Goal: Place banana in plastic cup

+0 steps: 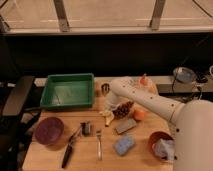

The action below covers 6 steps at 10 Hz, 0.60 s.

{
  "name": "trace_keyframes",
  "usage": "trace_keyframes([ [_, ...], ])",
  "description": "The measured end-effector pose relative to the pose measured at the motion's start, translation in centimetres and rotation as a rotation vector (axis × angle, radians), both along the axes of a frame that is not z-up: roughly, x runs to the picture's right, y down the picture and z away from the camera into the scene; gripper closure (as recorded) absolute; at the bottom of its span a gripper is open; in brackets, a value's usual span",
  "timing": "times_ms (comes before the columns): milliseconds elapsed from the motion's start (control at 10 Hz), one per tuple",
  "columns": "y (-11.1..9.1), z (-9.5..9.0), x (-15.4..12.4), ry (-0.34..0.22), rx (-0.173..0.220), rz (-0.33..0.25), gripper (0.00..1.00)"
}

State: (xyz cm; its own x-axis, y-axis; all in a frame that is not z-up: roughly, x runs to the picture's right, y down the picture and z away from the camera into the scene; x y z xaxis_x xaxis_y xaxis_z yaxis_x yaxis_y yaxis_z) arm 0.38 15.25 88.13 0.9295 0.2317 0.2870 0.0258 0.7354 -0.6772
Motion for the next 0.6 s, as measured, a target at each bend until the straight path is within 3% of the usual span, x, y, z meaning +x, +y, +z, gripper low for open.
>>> trace_keyframes([
  [400,-5.3,-4.3,0.8,-0.061,0.104,0.055,1.0],
  [600,-9.5,-7.7,1.8,-0.102,0.179,0.099,1.0],
])
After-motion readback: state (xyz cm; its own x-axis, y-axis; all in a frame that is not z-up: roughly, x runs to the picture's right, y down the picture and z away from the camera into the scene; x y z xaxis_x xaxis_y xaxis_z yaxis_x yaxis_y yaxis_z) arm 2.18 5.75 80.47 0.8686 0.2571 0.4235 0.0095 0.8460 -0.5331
